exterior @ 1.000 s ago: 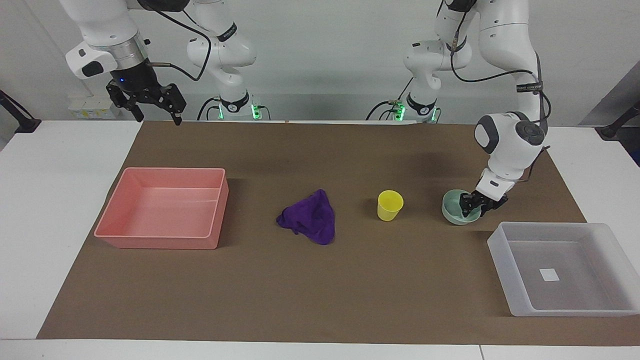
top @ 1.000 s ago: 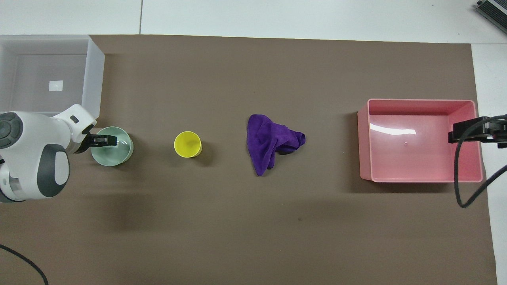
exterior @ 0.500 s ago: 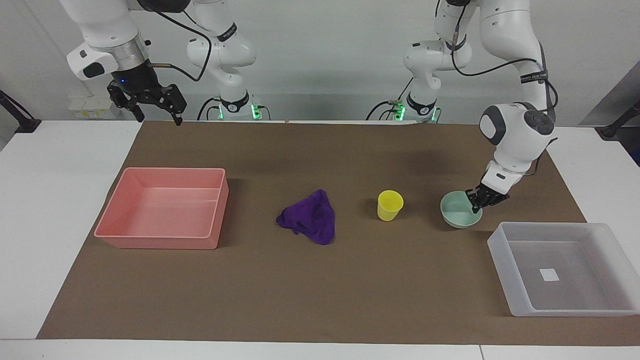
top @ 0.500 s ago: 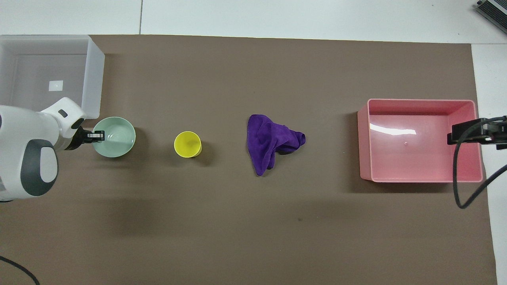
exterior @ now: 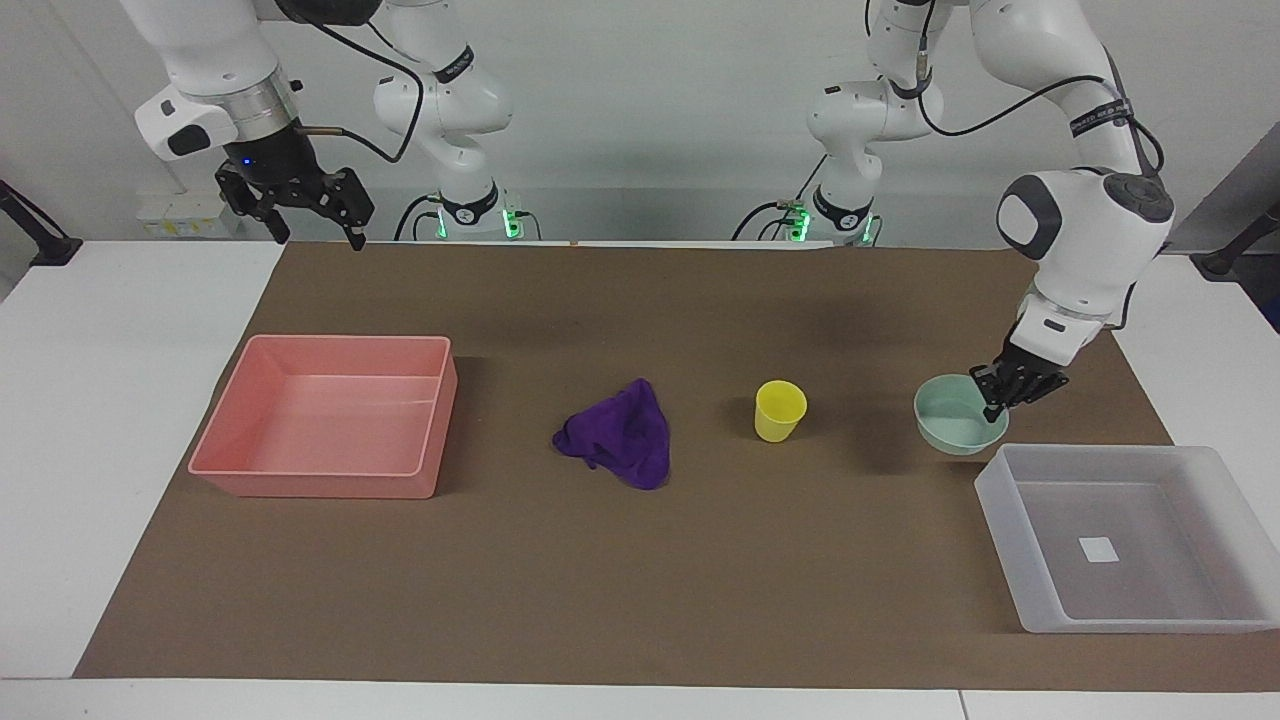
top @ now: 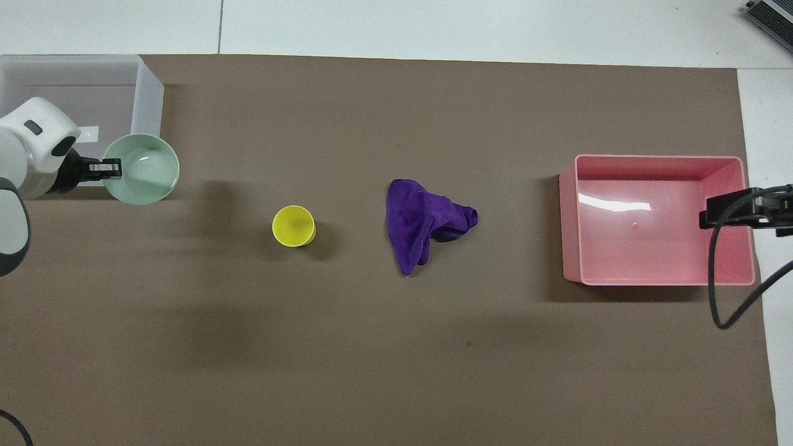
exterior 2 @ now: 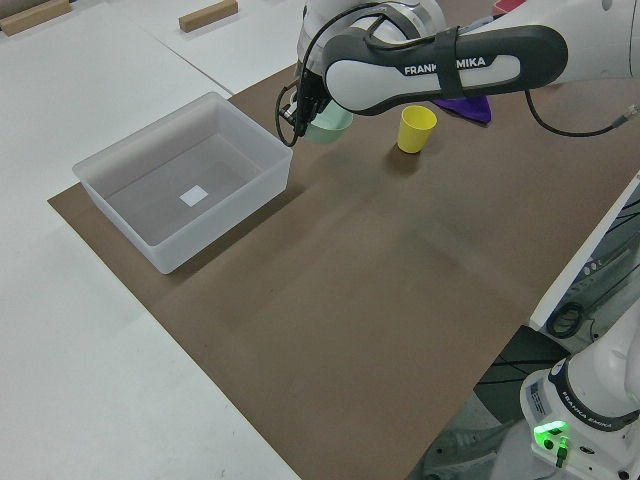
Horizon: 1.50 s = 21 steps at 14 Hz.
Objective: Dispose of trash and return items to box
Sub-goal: 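Lift the green bowl with the left gripper into the clear box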
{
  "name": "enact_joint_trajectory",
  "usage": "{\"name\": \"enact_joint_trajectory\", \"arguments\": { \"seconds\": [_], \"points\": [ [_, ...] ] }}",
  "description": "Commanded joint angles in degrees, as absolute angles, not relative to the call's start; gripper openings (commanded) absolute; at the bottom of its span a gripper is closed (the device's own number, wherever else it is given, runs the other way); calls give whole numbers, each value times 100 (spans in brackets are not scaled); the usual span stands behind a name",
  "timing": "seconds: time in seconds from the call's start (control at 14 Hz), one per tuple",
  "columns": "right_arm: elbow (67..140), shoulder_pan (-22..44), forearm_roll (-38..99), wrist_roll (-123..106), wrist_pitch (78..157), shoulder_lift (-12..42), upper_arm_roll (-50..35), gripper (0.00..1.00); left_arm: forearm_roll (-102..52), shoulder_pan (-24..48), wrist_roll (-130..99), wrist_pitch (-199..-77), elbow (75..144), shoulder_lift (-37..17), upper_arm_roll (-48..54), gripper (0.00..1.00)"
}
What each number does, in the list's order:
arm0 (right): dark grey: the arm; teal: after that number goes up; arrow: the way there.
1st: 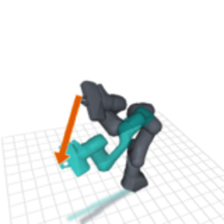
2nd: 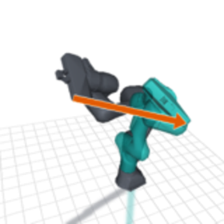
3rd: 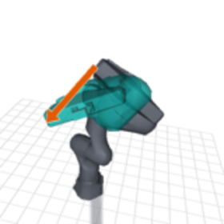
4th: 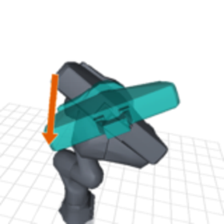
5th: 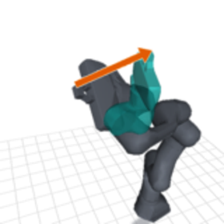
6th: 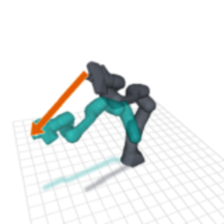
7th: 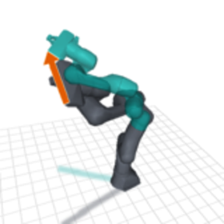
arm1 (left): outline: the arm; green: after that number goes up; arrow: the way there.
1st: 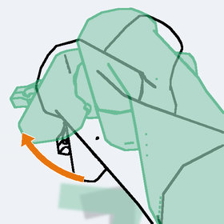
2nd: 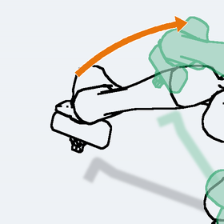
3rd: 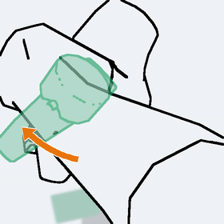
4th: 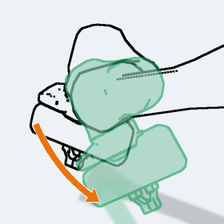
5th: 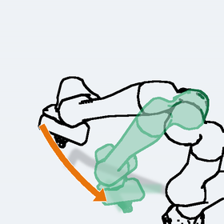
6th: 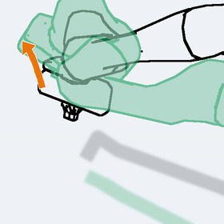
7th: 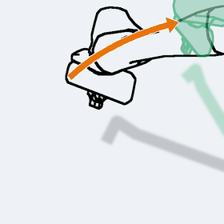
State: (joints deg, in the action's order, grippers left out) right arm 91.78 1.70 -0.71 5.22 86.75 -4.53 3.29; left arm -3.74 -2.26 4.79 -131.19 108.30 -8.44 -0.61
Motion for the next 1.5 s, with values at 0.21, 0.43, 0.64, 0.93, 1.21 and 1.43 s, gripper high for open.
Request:
{"name": "enact_joint_trajectory", "arguments": {
  "seconds": [0.21,0.43,0.64,0.93,1.21,1.43],
  "points": [
    [9431,114,9,439,8824,-633,299,100,-299,-904,887,-12833,8819,-2414,9,0],
    [9439,114,9,439,8824,-633,290,100,-290,-1264,1001,-12674,7816,-3179,70,0],
    [9457,114,9,431,8824,-659,299,100,-281,-1564,1212,-12779,7340,-3707,158,0],
    [9466,123,9,448,8833,-659,290,100,-290,-1573,1213,-12911,7321,-3885,176,0],
    [9466,123,0,439,8833,-659,273,100,-290,-1617,1204,-12929,7356,-4077,158,0],
    [9475,132,9,448,9043,-659,255,100,-290,-1617,1204,-12964,7435,-4122,158,0]
  ]
}}
